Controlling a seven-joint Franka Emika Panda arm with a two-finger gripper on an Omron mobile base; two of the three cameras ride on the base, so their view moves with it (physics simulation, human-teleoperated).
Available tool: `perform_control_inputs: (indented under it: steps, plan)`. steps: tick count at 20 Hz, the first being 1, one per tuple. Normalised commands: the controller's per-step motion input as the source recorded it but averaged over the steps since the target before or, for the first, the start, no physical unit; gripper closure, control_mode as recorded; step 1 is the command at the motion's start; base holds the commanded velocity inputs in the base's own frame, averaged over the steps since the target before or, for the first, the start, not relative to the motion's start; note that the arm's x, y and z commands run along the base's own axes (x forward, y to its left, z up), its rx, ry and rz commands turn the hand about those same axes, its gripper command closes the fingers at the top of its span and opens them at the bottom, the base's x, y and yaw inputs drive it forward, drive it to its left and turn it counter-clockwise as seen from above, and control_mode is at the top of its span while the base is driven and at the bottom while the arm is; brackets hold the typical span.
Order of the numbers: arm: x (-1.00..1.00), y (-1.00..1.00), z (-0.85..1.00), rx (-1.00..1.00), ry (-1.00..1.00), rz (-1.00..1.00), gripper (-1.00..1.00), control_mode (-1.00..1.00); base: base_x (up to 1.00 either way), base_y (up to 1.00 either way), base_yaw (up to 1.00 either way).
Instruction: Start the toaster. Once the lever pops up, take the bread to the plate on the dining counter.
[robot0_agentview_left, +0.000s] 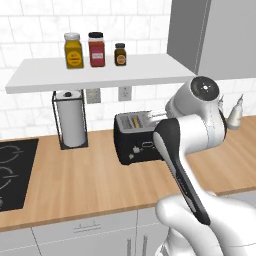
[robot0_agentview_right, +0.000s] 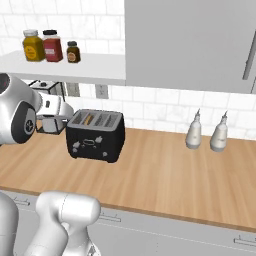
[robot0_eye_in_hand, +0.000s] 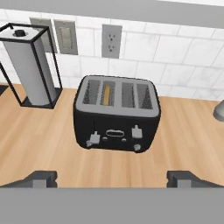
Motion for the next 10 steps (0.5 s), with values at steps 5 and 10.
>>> perform_control_inputs:
  steps: [5,10]
  plan:
    - [0.0,0.0,0.0,0.0,0.0,0.0,-1.0,-1.0,0.0,0.0,0.0]
    - [0.0,0.0,0.0,0.0,0.0,0.0,-1.0,-1.0,0.0,0.0,0.0]
